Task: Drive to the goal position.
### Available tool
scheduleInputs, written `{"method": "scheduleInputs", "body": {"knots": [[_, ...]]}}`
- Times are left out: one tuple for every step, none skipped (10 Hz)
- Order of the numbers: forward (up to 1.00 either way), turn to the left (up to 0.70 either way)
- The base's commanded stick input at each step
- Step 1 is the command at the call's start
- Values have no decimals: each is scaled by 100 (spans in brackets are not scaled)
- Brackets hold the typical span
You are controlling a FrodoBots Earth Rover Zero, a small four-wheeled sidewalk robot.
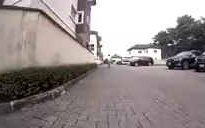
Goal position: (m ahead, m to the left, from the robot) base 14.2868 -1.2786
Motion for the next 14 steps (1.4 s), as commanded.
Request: {"method": "scheduleInputs", "body": {"knots": [[70, 0], [70, 0], [70, 0], [70, 0], [70, 0], [70, 0], [70, 0], [70, 0], [70, 0], [70, 0], [70, 0], [70, 0], [70, 0], [70, 0]]}}
